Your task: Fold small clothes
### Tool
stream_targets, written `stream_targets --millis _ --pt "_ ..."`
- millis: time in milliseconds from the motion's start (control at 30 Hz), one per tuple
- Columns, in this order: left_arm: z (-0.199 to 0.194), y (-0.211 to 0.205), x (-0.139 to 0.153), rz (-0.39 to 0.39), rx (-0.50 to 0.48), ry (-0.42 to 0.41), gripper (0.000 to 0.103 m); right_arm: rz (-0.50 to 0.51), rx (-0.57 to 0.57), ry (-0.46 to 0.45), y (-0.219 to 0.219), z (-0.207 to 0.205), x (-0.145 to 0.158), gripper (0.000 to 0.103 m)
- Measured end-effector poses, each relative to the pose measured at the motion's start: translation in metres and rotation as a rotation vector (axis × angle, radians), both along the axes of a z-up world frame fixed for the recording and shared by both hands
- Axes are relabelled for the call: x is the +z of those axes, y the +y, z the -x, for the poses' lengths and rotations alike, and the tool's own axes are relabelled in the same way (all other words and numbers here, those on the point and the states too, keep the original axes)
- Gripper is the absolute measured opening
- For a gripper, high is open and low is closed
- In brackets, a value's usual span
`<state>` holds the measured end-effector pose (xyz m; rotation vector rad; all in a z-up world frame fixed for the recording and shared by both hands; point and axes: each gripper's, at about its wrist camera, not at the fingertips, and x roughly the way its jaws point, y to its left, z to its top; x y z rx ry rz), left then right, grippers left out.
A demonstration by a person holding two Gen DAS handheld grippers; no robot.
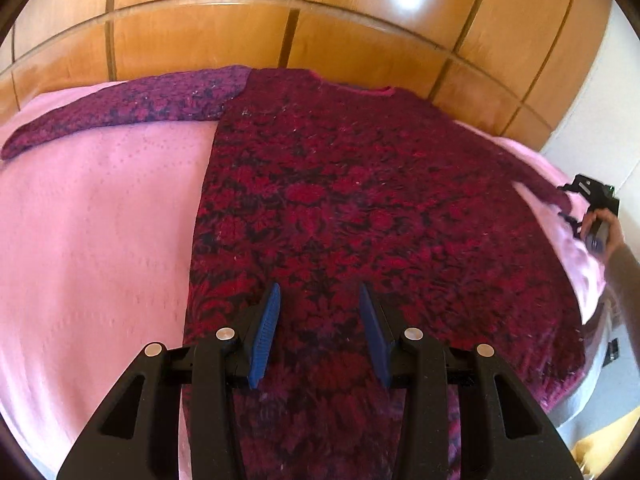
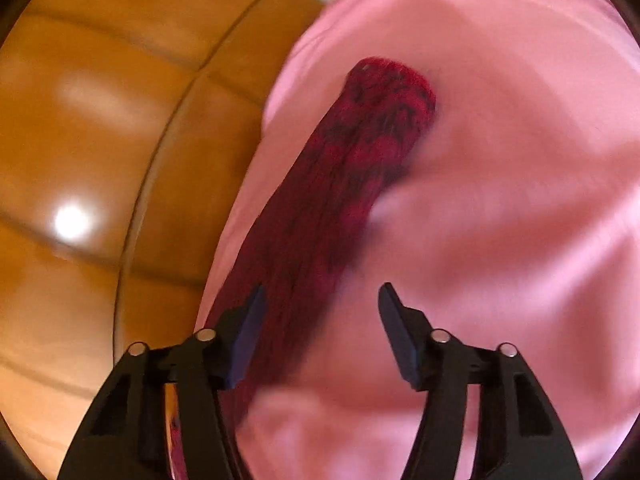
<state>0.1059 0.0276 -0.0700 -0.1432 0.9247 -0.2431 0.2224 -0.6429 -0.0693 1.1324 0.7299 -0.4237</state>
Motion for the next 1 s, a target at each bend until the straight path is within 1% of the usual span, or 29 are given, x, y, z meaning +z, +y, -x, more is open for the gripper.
stream_targets --millis 100,133,167,200,233,267,300,333,400,467,567,633,700,733,800,867,900,1000 --pt "-0.007 -0.004 -0.001 -0.038 -0.002 0.021 0.04 0.0 -0.033 0.005 -0.024 -0.022 -0.01 0.056" --pt "-0.009 -0.006 -0.003 -0.053 -0.003 0.03 0.04 0.009 -0.032 0.022 -0.03 -0.03 -0.013 0.047" --pt "-0.01 -0.007 -0.005 -0.061 -0.001 0.041 0.04 0.019 -0.031 0.051 -0.034 -0.037 -0.016 0.018" --pt "-0.012 -0.007 -0.007 -0.063 0.004 0.055 0.04 0.034 -0.029 0.085 -0.034 -0.042 -0.019 0.011" --pt "-0.014 -0.007 -0.007 -0.069 0.004 0.065 0.04 0.071 -0.004 0.128 -0.034 -0.047 -0.018 0.01" --pt "-0.014 -0.008 -0.008 -0.076 0.0 0.072 0.04 0.12 0.024 0.148 -0.036 -0.053 -0.016 0.009" --pt "-0.016 -0.008 -0.009 -0.082 -0.002 0.083 0.04 0.206 0.056 0.177 -0.037 -0.059 -0.014 0.009" --pt "-0.019 -0.007 -0.01 -0.077 0.001 0.096 0.04 0.274 0.067 0.227 -0.039 -0.062 -0.013 0.009" --pt "-0.023 -0.001 -0.01 -0.042 0.024 0.119 0.04 0.223 0.045 0.228 -0.045 -0.061 -0.017 0.008" --pt "-0.025 0.002 -0.009 -0.026 0.039 0.114 0.04 0.253 0.053 0.223 -0.037 -0.072 -0.005 0.008" --pt "-0.021 0.003 -0.007 -0.012 0.048 0.093 0.04 0.373 0.157 0.125 -0.002 -0.085 0.038 0.008" --pt "-0.018 0.002 -0.002 -0.019 0.03 0.077 0.04 0.45 0.269 0.064 0.035 -0.094 0.065 0.008" --pt "-0.017 0.006 0.006 0.027 0.015 0.062 0.04 0.49 0.356 0.008 0.073 -0.1 0.083 0.008" --pt "-0.018 0.008 0.009 0.04 0.013 0.057 0.04 0.511 0.412 -0.027 0.099 -0.104 0.093 0.008" --pt "-0.019 0.016 0.018 0.076 0.019 0.029 0.04 0.537 0.498 -0.068 0.143 -0.112 0.105 0.008" --pt "-0.024 0.028 0.025 0.153 0.034 0.031 0.04 0.577 0.614 -0.102 0.202 -0.125 0.112 0.008" --pt "-0.027 0.033 0.027 0.196 0.046 0.034 0.04 0.58 0.65 -0.11 0.222 -0.132 0.113 0.008" --pt "-0.034 0.044 0.034 0.28 0.068 0.018 0.04 0.591 0.813 -0.126 0.304 -0.145 0.105 0.008"
